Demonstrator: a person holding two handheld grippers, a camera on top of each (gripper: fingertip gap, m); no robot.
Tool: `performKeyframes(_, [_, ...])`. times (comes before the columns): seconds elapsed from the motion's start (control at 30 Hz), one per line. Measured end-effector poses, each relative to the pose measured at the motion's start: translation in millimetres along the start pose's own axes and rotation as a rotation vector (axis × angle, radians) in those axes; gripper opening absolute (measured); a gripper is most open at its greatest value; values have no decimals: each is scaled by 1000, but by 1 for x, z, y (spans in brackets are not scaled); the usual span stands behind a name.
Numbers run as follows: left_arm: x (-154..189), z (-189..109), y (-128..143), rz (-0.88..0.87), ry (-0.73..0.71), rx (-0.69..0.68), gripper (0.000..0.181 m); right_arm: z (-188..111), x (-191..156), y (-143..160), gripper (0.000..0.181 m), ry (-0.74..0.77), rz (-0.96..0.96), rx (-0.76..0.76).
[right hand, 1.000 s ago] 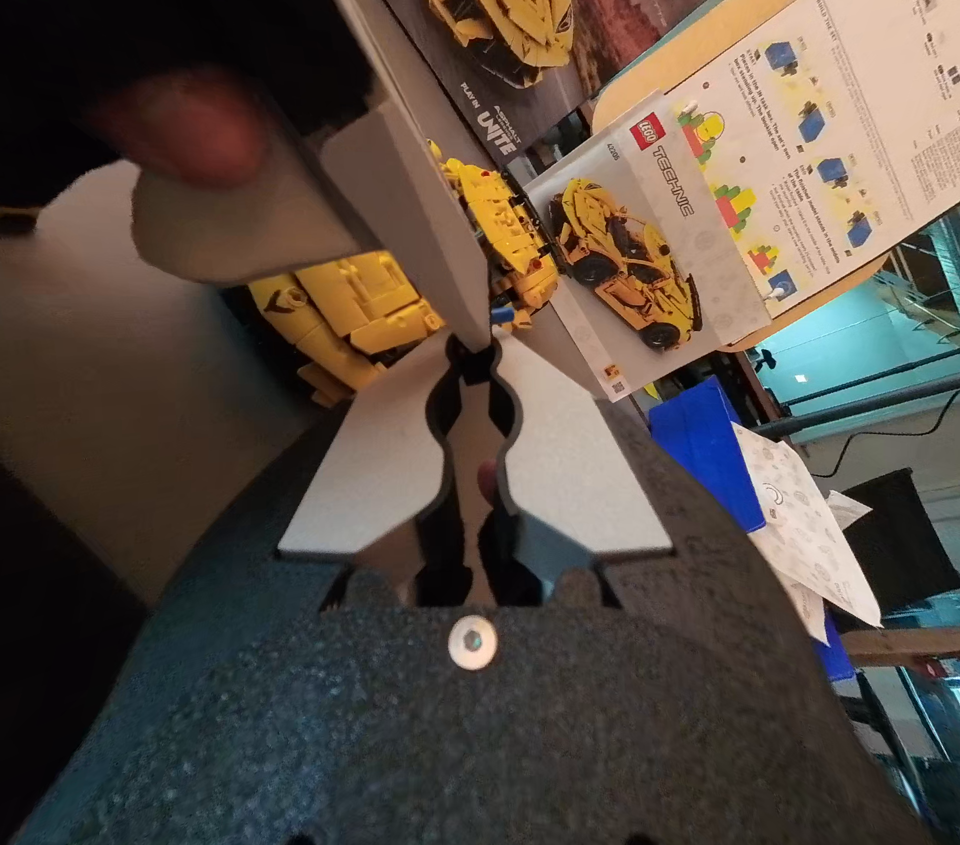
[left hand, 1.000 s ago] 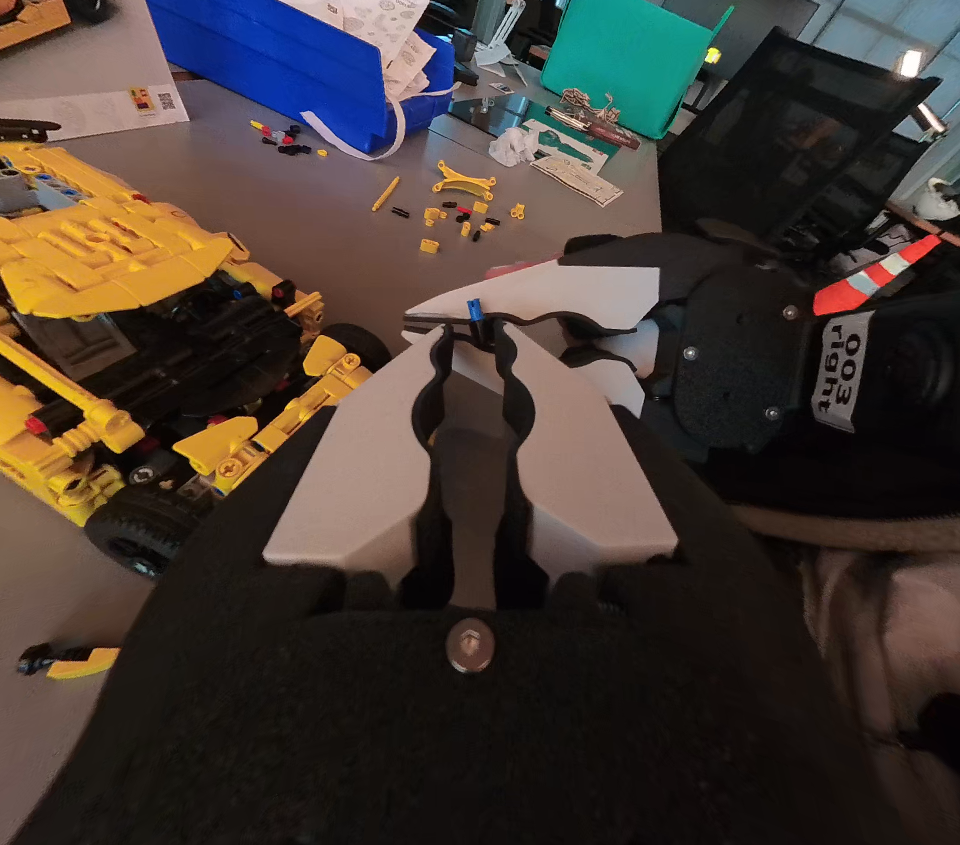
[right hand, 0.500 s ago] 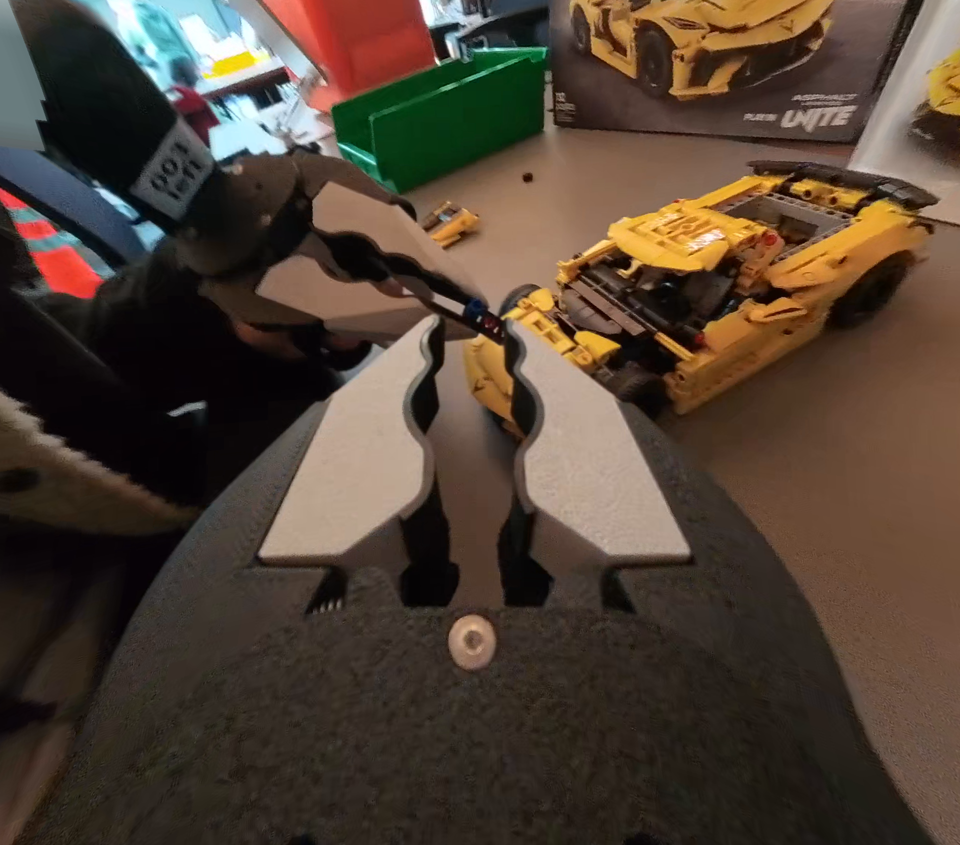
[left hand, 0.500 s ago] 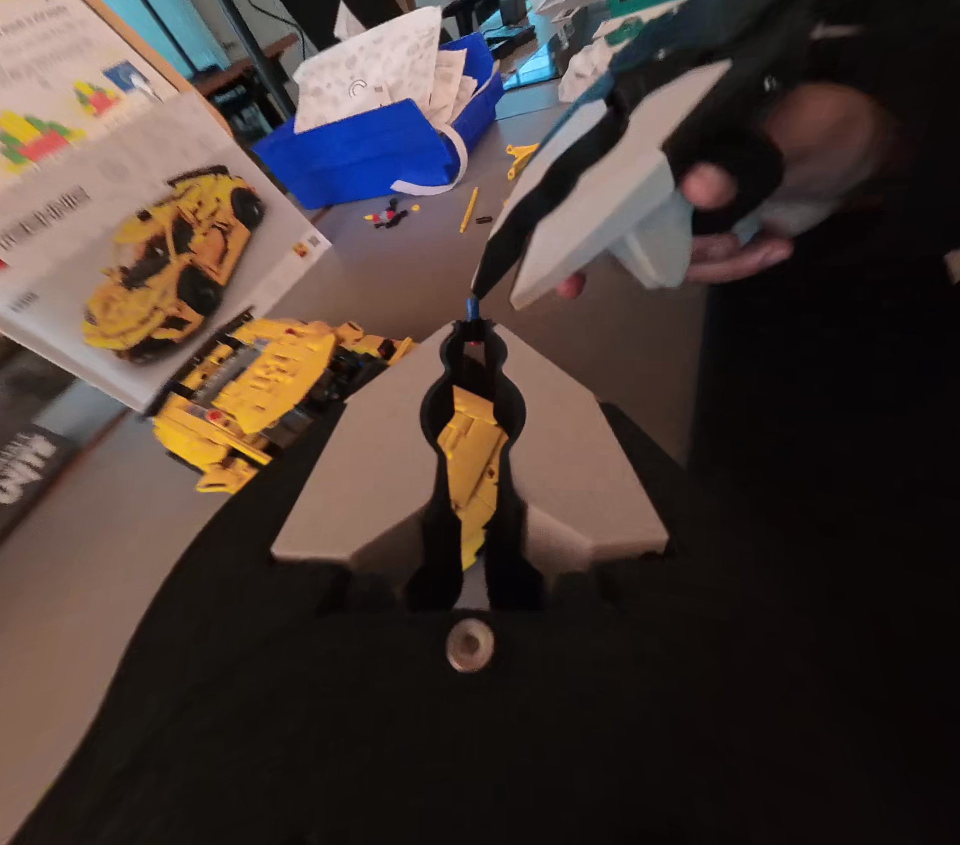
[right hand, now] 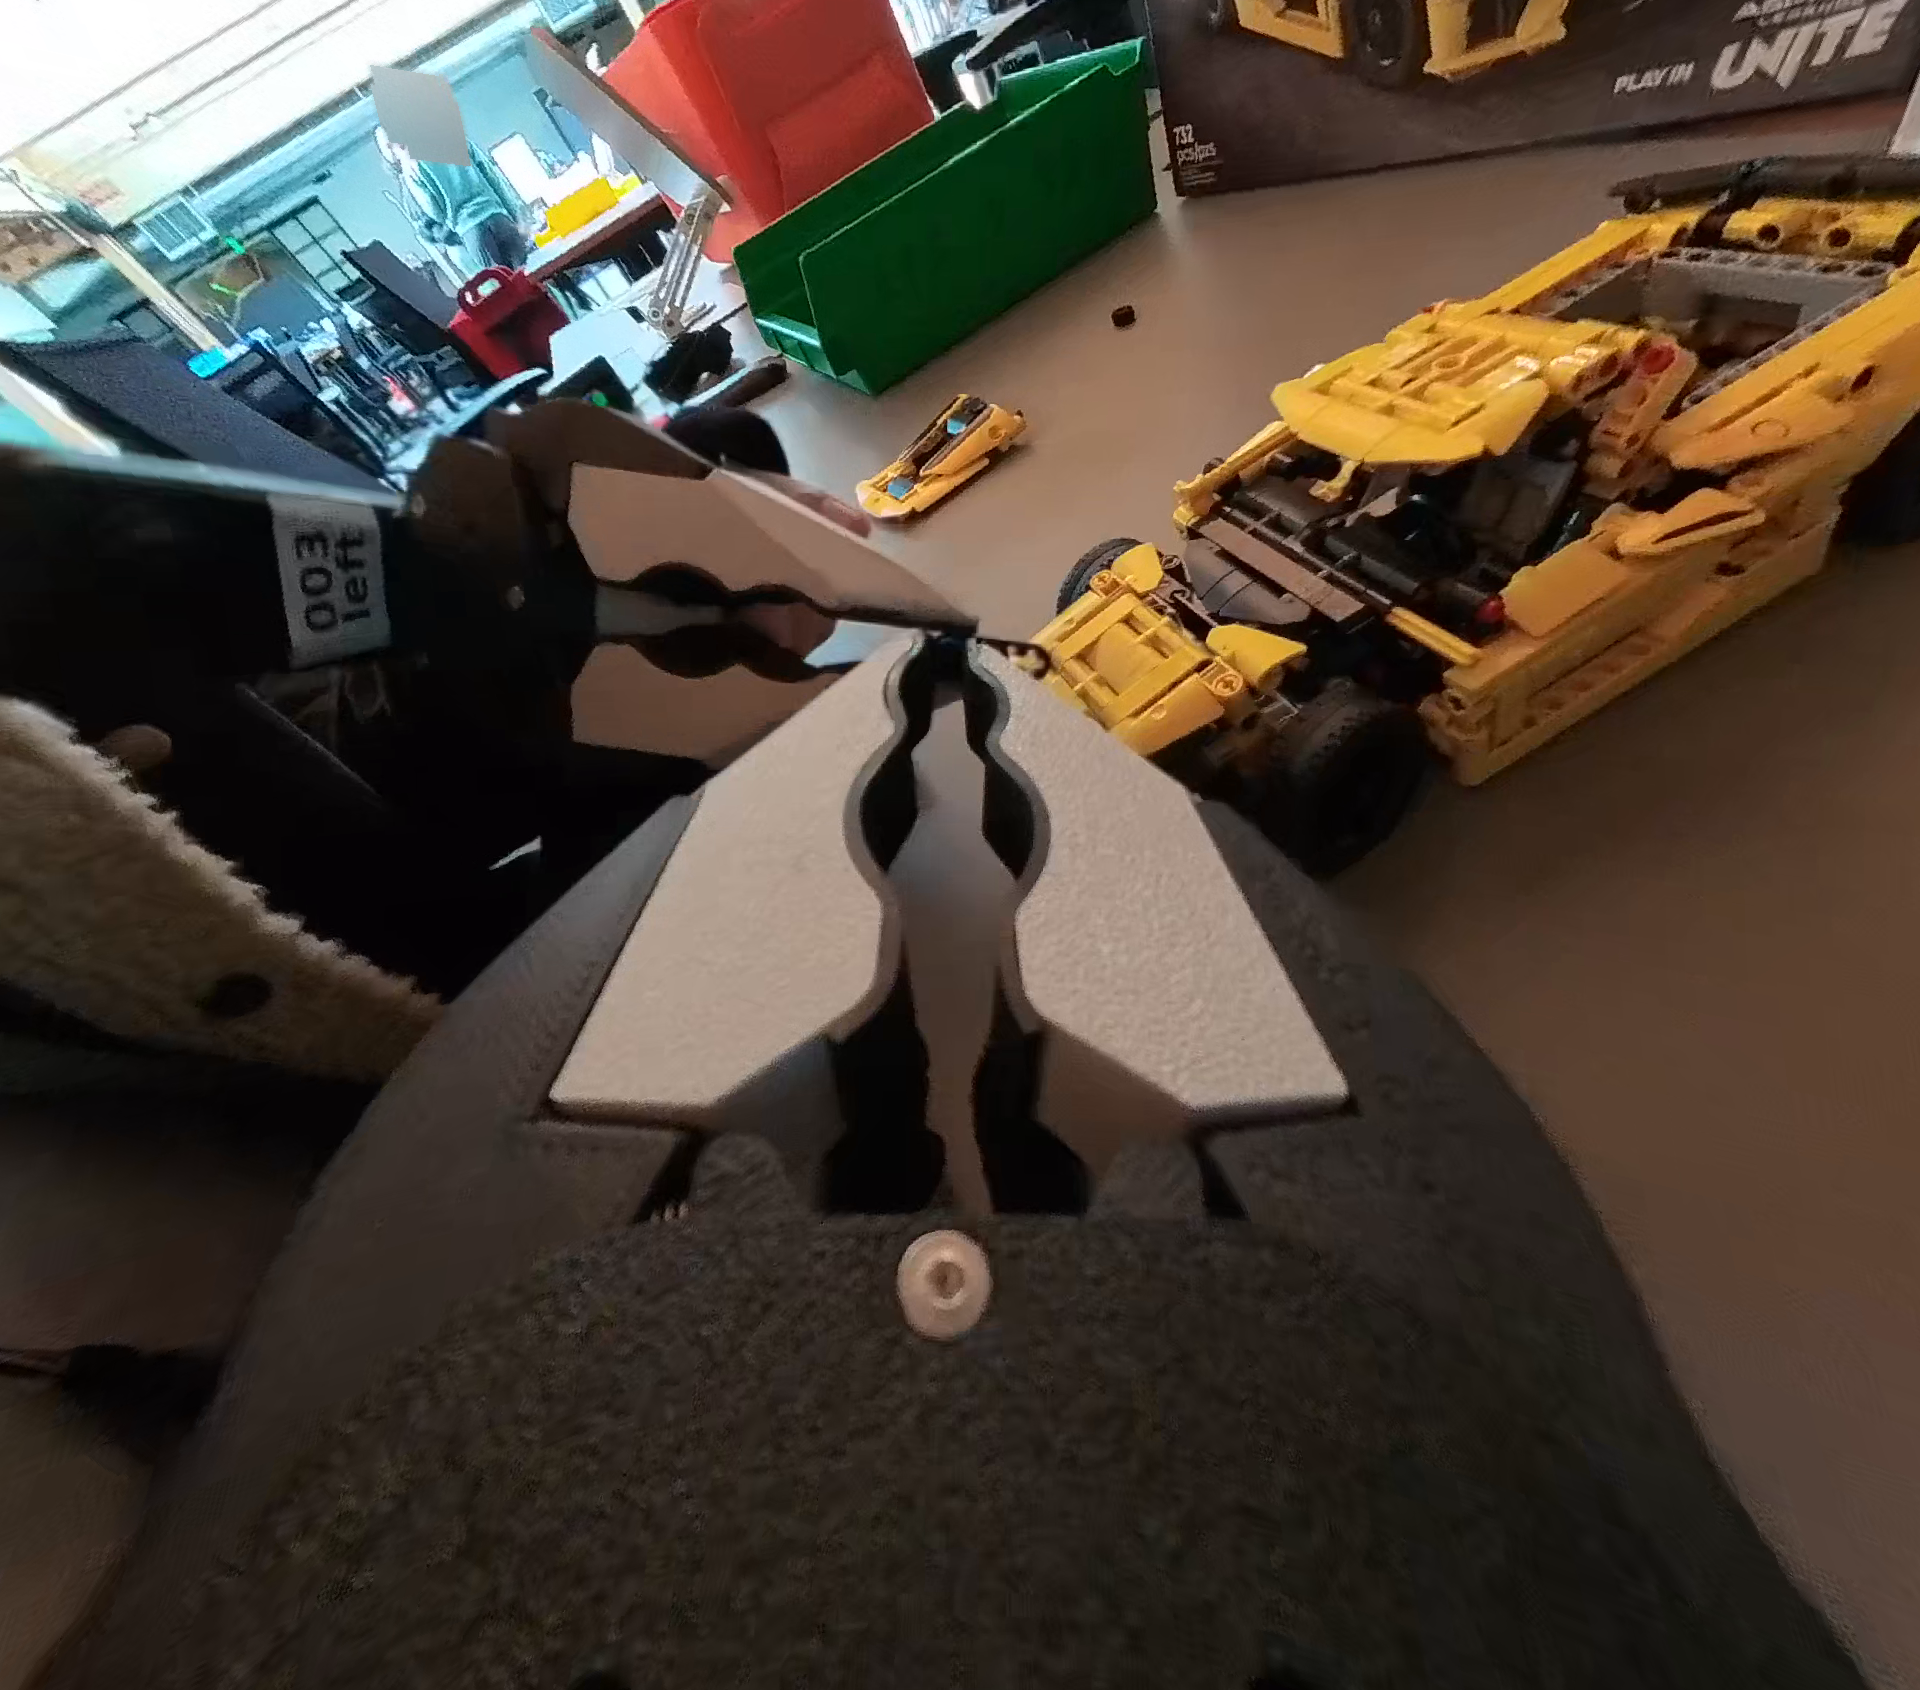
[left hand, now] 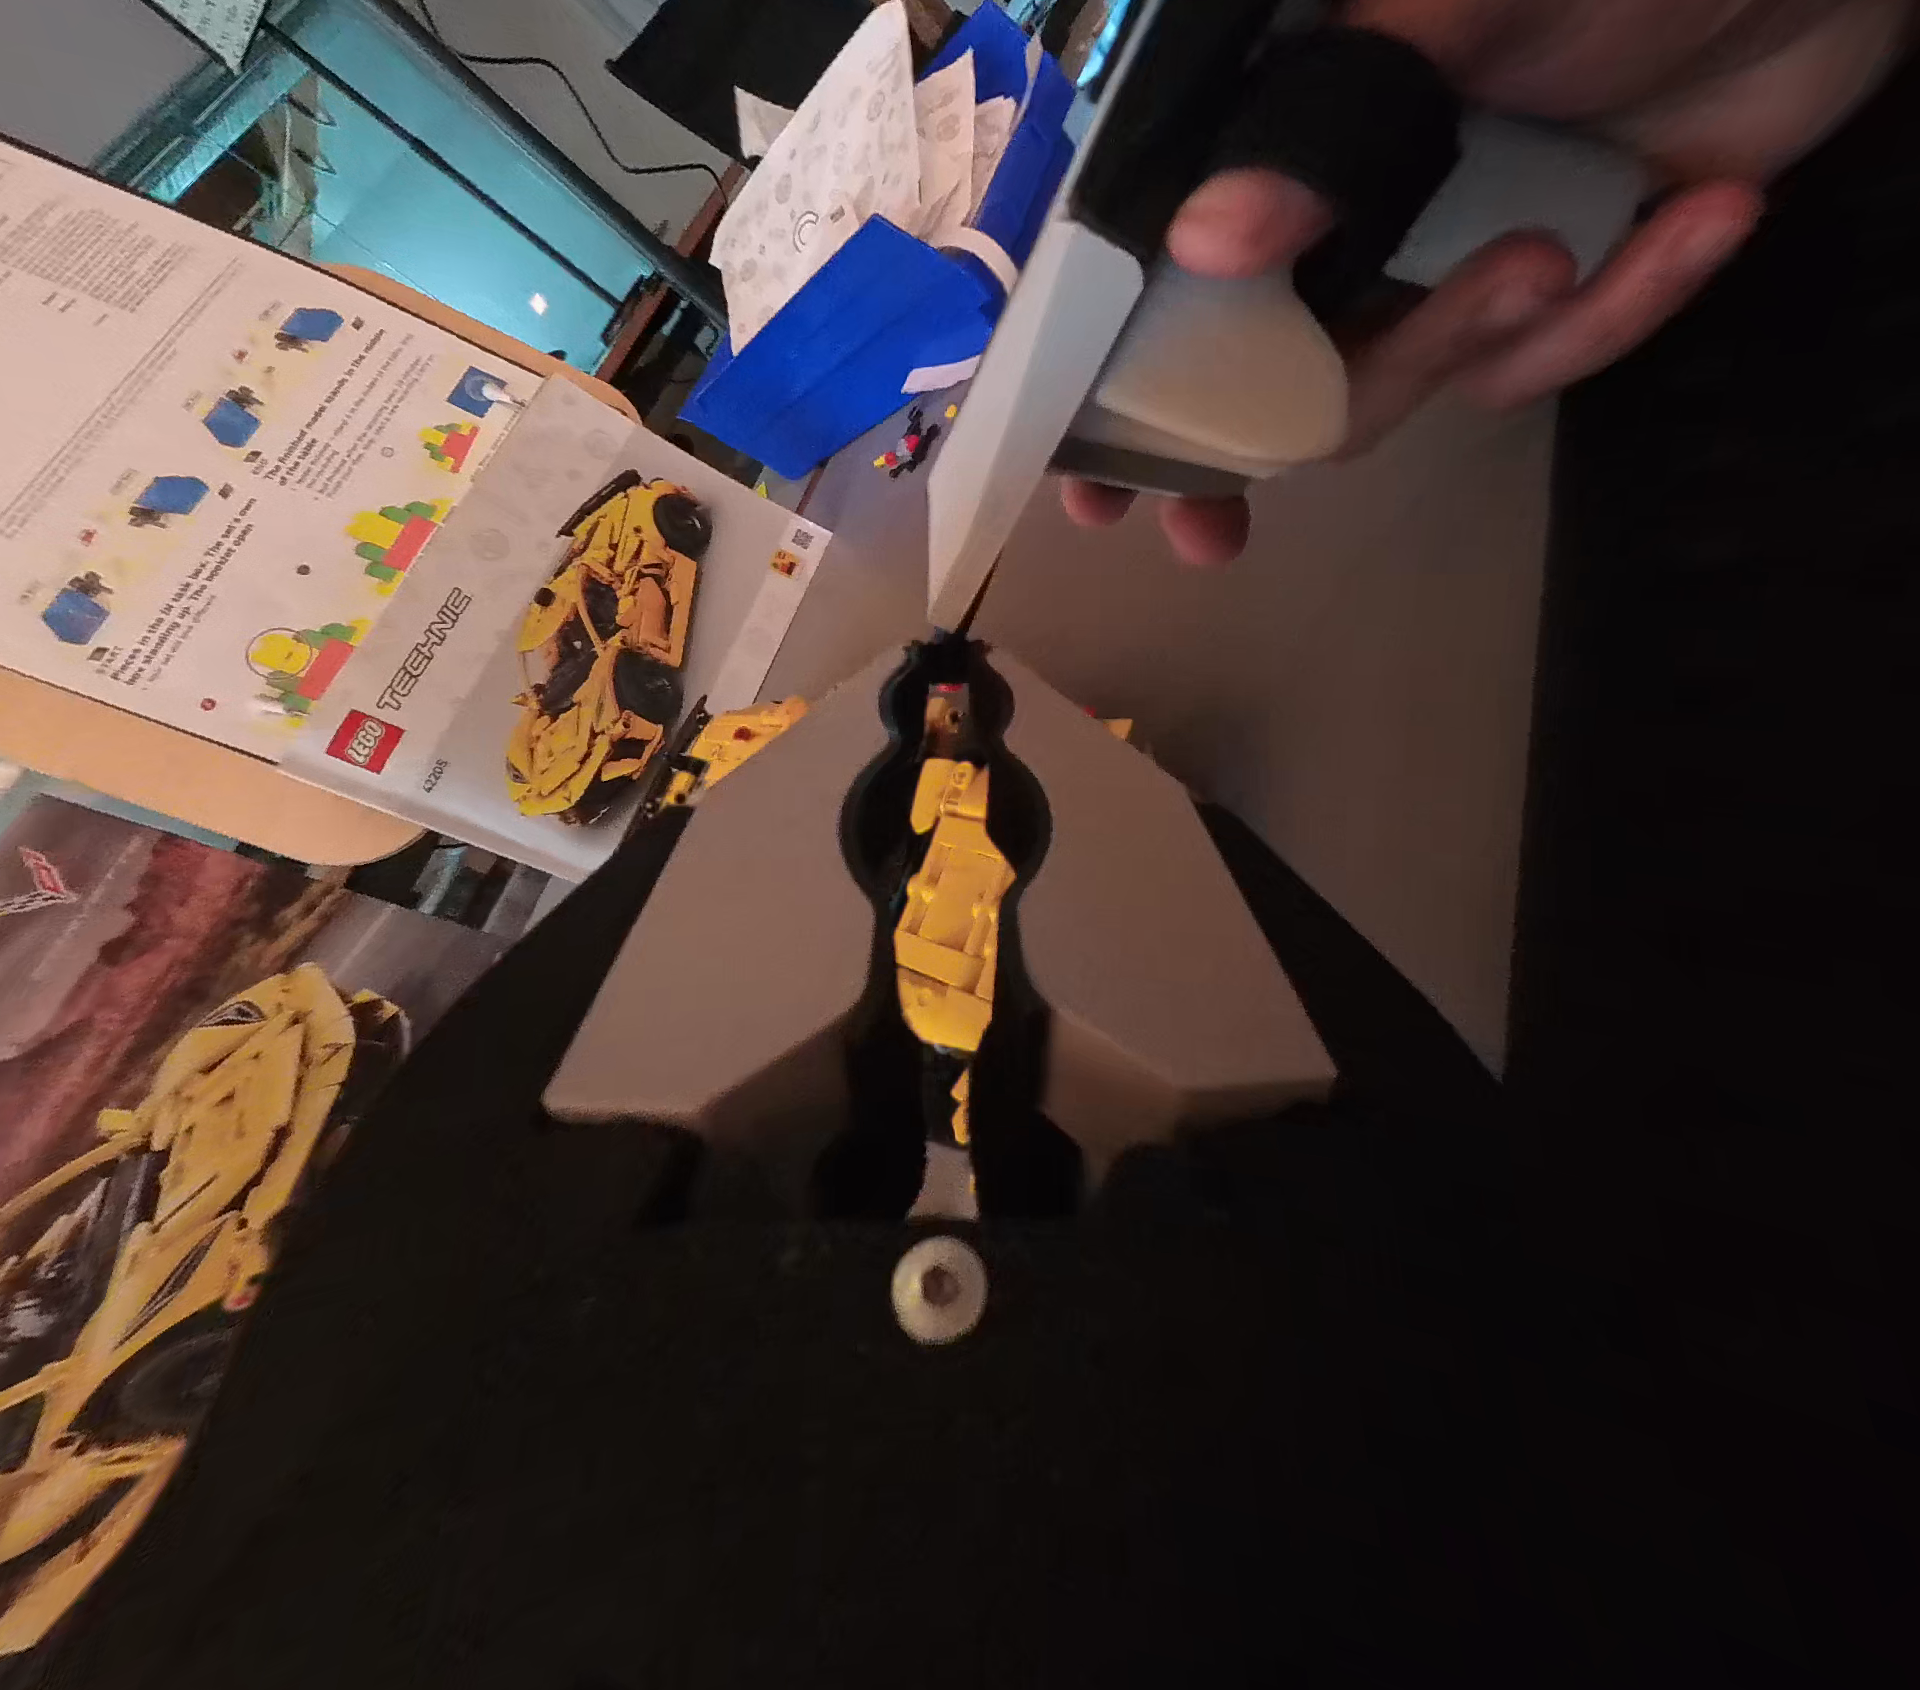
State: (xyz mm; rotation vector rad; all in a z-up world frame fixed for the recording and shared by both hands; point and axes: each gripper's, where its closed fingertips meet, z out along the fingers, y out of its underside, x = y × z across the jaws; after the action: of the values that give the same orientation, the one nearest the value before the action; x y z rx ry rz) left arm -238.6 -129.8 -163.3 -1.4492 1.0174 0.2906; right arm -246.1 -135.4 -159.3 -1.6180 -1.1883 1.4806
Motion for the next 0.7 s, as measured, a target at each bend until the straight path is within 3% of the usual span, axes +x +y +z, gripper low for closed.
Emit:
performKeyframes(0.17, [1, 0, 2, 83, -32, -38, 7, 0, 1, 1, 2, -68, 150, 1])
performKeyframes(0.3, [1, -4, -1, -48, 27, 5, 7, -2, -4, 0, 2, -131, 175, -5])
performKeyframes(0.7, [3, -13, -11, -136, 72, 74, 7, -9, -12, -1, 2, -268, 267, -6])
